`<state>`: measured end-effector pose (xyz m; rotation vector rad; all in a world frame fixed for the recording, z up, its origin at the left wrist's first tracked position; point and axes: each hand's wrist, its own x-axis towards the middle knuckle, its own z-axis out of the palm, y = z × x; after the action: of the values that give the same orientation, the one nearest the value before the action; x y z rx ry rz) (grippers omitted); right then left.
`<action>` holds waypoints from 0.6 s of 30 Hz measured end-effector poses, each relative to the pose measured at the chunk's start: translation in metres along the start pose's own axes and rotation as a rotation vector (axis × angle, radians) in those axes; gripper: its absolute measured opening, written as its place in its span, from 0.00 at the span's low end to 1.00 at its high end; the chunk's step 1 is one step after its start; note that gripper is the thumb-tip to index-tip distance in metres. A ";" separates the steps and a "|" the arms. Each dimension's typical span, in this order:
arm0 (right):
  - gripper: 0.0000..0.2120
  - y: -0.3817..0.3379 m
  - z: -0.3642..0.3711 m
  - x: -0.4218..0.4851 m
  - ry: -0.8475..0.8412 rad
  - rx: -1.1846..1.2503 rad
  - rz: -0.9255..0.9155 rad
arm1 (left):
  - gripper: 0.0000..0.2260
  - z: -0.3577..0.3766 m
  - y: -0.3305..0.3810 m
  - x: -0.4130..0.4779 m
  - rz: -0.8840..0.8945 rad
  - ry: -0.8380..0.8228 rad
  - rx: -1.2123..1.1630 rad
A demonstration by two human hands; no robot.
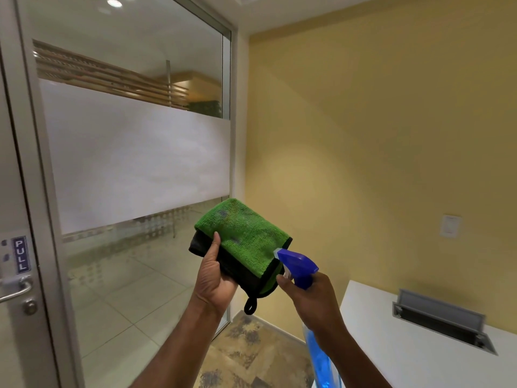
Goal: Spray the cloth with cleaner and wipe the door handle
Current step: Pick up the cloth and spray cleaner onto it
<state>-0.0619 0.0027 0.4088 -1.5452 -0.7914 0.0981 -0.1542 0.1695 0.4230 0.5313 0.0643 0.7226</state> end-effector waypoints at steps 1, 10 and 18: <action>0.13 0.001 -0.001 0.001 0.001 -0.009 -0.001 | 0.21 0.000 -0.002 0.000 0.001 0.005 -0.001; 0.15 -0.008 -0.011 0.004 0.020 0.057 0.008 | 0.21 -0.001 -0.026 0.000 -0.048 0.015 0.036; 0.06 0.009 -0.036 0.000 0.183 0.234 0.001 | 0.23 -0.013 -0.059 -0.003 -0.142 0.006 0.040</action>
<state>-0.0393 -0.0272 0.4065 -1.3120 -0.6116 0.0475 -0.1229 0.1365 0.3827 0.5568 0.1205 0.5853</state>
